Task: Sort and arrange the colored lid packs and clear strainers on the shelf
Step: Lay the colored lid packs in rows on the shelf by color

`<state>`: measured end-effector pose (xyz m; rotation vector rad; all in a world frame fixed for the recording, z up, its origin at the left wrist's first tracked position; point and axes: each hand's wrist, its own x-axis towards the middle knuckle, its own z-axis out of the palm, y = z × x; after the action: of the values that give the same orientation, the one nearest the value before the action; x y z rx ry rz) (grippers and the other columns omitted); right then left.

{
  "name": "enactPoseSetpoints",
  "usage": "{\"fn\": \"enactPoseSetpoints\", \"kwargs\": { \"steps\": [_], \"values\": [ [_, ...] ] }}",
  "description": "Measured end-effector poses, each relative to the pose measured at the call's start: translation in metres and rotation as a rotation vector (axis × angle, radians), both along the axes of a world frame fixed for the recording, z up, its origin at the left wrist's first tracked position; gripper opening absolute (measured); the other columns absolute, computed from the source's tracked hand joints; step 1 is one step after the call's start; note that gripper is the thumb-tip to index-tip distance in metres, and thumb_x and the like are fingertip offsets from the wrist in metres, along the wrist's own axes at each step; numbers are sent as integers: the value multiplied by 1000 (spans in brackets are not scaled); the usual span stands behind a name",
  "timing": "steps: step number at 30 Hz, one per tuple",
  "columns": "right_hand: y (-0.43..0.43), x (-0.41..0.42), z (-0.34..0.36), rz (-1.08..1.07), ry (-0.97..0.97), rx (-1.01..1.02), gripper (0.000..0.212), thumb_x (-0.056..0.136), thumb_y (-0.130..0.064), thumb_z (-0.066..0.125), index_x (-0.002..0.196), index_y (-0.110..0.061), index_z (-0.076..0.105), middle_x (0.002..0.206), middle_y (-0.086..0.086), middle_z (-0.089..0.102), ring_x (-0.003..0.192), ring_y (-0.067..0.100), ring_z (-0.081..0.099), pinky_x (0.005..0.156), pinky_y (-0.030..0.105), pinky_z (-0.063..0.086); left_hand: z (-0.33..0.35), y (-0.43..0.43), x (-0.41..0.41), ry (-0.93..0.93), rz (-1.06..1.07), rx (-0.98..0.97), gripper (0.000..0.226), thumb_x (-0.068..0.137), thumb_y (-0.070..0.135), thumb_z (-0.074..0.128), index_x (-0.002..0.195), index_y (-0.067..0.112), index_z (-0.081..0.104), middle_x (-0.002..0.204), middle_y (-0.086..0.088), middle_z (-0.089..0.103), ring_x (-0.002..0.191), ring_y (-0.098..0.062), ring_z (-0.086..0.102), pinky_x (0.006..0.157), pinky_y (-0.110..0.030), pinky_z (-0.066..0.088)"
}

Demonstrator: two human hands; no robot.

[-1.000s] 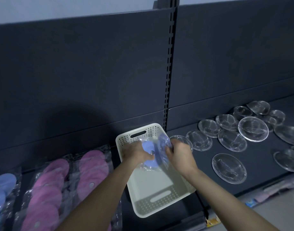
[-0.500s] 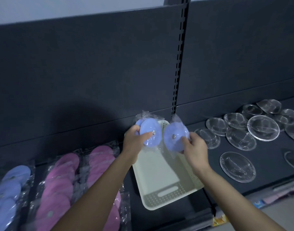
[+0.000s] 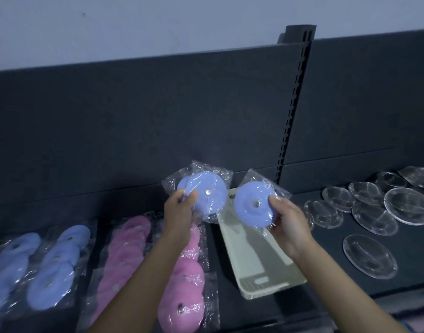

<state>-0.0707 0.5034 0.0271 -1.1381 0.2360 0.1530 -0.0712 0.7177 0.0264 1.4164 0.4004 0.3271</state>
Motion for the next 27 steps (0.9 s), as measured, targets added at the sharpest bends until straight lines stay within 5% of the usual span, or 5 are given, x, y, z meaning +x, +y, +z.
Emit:
{"fn": "enactPoseSetpoints", "kwargs": {
  "steps": [6,12,17,21,27],
  "values": [
    [38,-17,6,75,54,53,20,96,-13,51,104,-2,64,102,16,69,90,29,64,85,43,49,1,35,-30,7,-7,-28,24,85,13,66,69,7,49,62,-9,38,49,-16,34,41,-18,32],
    [87,-44,11,150,85,45,7,92,-1,54,86,-1,57,74,11,69,63,20,66,55,27,54,8,56,-59,31,-97,-97,28,85,20,67,67,10,48,58,-7,39,46,-14,34,44,-21,29],
    [112,-60,16,204,36,58,8,89,2,54,95,-2,57,79,14,66,67,21,64,59,28,55,9,86,-79,108,-130,-285,34,78,26,75,90,-4,65,67,-11,55,49,-14,48,49,-24,39],
    [134,-72,14,164,7,62,20,87,0,55,105,-6,56,91,20,62,76,28,60,67,35,50,8,102,-93,80,-169,-433,14,79,17,70,85,5,66,53,0,57,38,-6,50,38,-15,42],
    [165,-97,11,142,-47,124,14,89,2,52,81,-7,59,82,19,67,72,29,63,72,41,51,6,108,-123,51,-289,-351,22,92,10,57,107,-5,63,99,-15,72,91,-23,70,78,-32,57]
  ]
}}
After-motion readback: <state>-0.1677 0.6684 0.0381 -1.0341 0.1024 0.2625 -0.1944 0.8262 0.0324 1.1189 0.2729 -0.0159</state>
